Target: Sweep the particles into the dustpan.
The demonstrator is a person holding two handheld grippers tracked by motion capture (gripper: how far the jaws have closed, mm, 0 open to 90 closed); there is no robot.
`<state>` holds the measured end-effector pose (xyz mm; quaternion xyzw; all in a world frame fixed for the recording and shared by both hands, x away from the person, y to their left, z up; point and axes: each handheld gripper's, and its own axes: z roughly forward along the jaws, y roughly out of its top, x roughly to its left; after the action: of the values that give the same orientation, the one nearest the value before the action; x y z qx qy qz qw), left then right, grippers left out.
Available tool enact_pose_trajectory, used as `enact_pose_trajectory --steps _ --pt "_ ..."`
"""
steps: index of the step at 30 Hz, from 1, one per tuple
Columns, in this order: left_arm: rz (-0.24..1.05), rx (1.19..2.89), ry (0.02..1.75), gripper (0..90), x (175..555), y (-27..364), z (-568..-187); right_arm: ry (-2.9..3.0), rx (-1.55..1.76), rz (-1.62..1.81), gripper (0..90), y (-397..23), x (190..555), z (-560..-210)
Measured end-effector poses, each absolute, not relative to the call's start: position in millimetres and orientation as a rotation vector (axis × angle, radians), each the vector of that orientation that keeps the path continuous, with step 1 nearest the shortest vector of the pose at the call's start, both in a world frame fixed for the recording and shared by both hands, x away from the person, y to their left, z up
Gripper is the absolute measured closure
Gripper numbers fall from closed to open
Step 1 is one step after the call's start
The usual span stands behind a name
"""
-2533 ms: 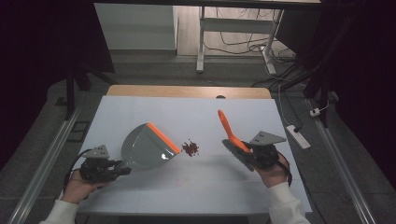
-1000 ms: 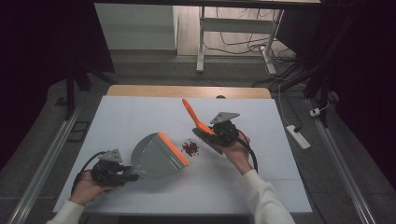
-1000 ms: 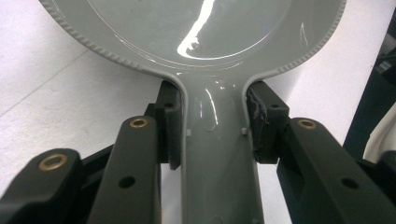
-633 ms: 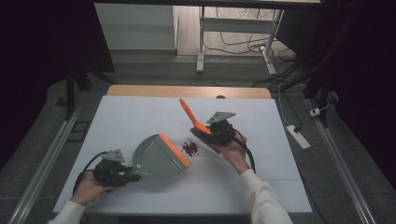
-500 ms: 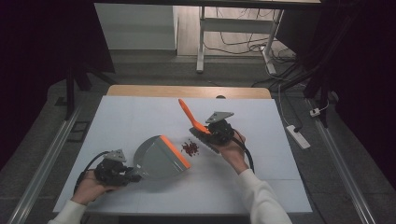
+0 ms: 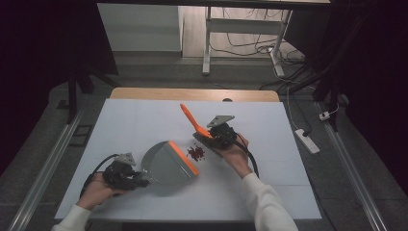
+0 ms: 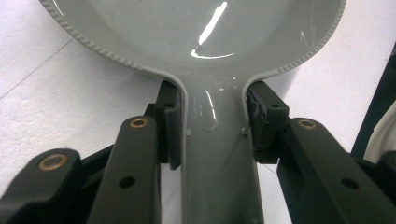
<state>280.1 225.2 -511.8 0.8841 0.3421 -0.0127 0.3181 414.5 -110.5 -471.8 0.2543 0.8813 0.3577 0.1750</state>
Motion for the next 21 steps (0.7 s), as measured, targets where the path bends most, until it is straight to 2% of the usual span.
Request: enact_pose_trajectory --steps 21 --pt "-0.035 2.415 0.898 61.9 288.3 215.5 -509.2 2.506 0.747 0.977 69.9 -106.6 419.1 -479.0"
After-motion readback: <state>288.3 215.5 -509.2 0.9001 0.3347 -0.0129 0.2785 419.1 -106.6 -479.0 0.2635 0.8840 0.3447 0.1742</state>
